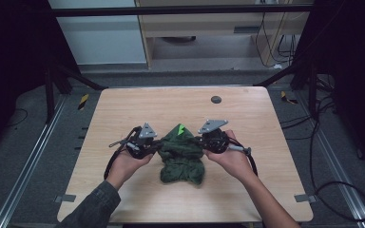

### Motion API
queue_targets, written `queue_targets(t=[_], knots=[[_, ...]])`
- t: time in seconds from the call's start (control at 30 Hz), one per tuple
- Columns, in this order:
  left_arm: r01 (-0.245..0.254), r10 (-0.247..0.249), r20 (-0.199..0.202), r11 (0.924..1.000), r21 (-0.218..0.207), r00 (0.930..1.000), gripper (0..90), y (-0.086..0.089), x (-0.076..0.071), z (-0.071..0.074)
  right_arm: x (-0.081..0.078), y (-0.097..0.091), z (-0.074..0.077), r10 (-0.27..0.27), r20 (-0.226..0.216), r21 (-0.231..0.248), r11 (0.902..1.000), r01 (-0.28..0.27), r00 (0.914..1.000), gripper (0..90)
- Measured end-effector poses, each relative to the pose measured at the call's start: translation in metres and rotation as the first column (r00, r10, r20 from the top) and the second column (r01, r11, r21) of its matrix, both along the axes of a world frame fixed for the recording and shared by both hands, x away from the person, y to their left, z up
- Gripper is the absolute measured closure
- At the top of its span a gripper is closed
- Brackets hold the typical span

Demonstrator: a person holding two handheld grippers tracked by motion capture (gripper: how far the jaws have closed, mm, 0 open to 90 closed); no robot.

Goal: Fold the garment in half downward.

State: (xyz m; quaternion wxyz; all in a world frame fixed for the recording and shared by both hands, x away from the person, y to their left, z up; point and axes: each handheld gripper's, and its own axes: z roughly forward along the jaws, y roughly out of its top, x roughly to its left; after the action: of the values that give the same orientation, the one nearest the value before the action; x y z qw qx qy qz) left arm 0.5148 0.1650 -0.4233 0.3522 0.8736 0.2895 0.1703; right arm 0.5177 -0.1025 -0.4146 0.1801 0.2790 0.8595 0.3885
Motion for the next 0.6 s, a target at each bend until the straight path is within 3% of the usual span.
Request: queue_targets(t=[0.2,0.43,0.6], knots=[[0.018,-0.018,0.025,0.9997,0.019,0.9995,81.8,-0.004,-0.009,-0.001,-0.007,-0.003,-0.004,-0.002,0.004,0.001,1.0,0.002,1.0,83.2],[0.029,-0.029,0.015,0.9996,0.001,0.9995,81.3,-0.006,-0.017,-0.006,-0.018,-0.008,-0.014,-0.003,-0.003,0.004,1.0,0.003,1.0,82.9],[0.034,-0.034,0.02,0.9994,-0.01,0.9992,81.3,-0.005,-0.022,-0.005,-0.024,-0.008,-0.01,0.011,0.013,0.004,0.9999,-0.011,0.9998,82.5]])
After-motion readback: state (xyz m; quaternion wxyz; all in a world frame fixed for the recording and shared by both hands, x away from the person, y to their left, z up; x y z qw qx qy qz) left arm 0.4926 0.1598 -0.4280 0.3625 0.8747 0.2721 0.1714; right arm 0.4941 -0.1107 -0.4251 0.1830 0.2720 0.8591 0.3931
